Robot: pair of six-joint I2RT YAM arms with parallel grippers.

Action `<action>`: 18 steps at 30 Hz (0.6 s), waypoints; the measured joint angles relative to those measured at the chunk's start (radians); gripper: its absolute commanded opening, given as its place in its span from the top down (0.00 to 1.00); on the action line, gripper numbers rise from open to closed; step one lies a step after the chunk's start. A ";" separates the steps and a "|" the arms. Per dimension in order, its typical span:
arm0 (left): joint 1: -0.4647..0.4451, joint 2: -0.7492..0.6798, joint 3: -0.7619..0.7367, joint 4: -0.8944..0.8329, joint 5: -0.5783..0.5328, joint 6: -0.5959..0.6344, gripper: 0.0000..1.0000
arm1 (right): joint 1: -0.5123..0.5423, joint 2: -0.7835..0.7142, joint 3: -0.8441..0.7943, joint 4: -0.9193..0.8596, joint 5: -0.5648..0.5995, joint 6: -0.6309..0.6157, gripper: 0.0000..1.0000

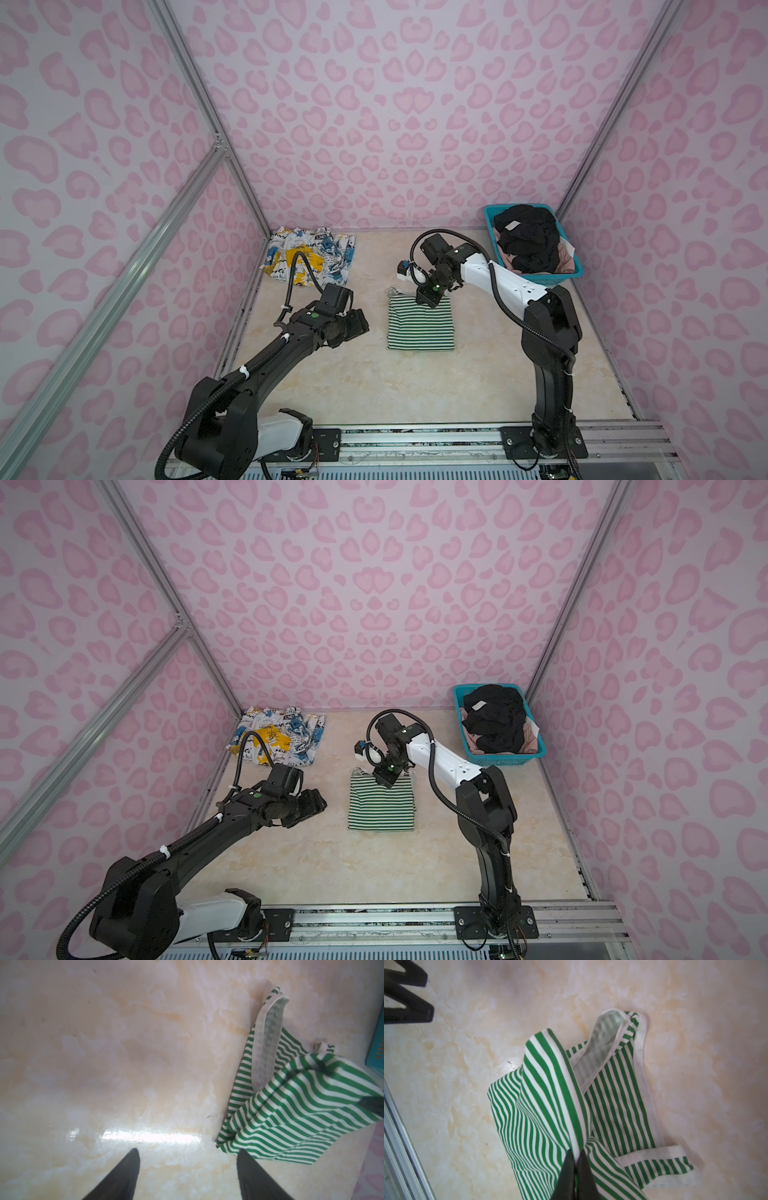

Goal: Fold and stack the mixed laundry pile

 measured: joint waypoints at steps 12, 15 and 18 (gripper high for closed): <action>0.000 0.083 -0.059 0.135 0.045 0.013 0.34 | -0.012 -0.066 -0.010 0.040 0.004 0.022 1.00; 0.000 0.166 -0.028 0.179 0.062 0.014 0.41 | -0.013 -0.097 -0.023 0.057 0.019 0.033 1.00; 0.000 0.225 0.029 0.216 0.078 0.014 0.43 | -0.027 -0.113 -0.046 0.080 0.029 0.045 1.00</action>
